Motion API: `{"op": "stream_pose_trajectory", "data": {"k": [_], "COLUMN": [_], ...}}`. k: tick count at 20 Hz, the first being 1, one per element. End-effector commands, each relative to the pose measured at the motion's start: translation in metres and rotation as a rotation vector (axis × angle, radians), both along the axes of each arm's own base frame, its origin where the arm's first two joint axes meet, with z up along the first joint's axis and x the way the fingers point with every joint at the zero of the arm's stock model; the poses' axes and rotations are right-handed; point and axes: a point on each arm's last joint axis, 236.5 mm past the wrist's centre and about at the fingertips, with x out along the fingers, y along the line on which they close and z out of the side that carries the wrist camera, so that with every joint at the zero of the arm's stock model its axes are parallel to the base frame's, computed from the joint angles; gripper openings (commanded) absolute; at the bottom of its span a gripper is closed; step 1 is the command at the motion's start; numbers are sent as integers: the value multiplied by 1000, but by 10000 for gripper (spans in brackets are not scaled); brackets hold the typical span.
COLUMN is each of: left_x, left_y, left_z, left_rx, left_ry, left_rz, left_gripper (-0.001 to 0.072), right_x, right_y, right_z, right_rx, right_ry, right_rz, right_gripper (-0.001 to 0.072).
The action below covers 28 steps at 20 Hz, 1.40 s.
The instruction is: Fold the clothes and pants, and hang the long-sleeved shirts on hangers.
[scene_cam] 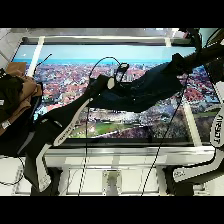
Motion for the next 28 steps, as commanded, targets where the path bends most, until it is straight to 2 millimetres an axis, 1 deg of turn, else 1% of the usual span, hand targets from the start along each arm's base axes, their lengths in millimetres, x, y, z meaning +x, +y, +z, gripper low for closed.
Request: {"op": "stream_pose_trajectory", "data": {"k": [1, 3, 6, 8, 9, 10, 11, 12, 14, 15, 16, 17, 19, 21, 22, 24, 25, 26, 27, 28], "left_x": [-3, -4, -6, -9, -6, 1, 8, 17, 30, 33, 36, 38, 37, 32, 29, 21, 18, 15, 13, 12], "left_y": [-27, -40, -55, -55, -50, -35, -13, 21, 100, 138, 175, 203, 253, 289, 301, 318, 322, 324, 324, 324], "left_z": [-12, -11, -11, -11, -7, -1, 6, 13, 37, 53, 73, 93, 135, 164, 174, 186, 189, 188, 186, 185], "left_rx": [-86, -142, -195, -190, -180, -149, -91, -9, 144, 195, 223, 230, 230, 222, 226, 243, 249, 258, 265, 267], "left_ry": [18, 25, 27, 34, 25, 10, -5, -15, -3, 8, 12, 5, -27, -49, -59, -67, -64, -58, -50, -44], "left_rz": [23, 33, 46, 40, 33, 33, 31, 35, 82, 120, 168, 198, 259, 322, 333, 331, 331, 320, 313, 311], "left_gripper": [12, 12, 12, 13, 12, 12, 12, 12, 12, 12, 12, 13, 13, 13, 13, 13, 13, 13, 13, 13], "right_x": [8, 3, 3, 2, 3, 4, 5, 8, 15, 18, 23, 29, 39, 46, 49, 55, 59, 66, 71, 72], "right_y": [8, 15, 28, 38, 40, 41, 42, 45, 55, 65, 79, 97, 148, 213, 245, 303, 328, 350, 366, 378], "right_z": [-4, -16, -26, -31, -34, -36, -37, -37, -38, -42, -49, -59, -80, -96, -104, -112, -111, -108, -104, -102], "right_rx": [-21, -68, -118, -136, -159, -179, -190, -191, -182, -177, -167, -156, -121, -74, -56, -11, 21, 56, 89, 112], "right_ry": [-13, 15, 18, 23, 20, 15, 8, 3, -8, -10, -7, -7, -37, -104, -149, -251, -313, -385, -442, -477], "right_rz": [-10, 18, 51, 74, 78, 80, 77, 62, 38, 41, 39, 42, 86, 130, 150, 168, 156, 135, 112, 98], "right_gripper": [42, 41, 41, 42, 41, 41, 41, 41, 40, 40, 40, 40, 40, 40, 40, 40, 41, 41, 58, 222]}}
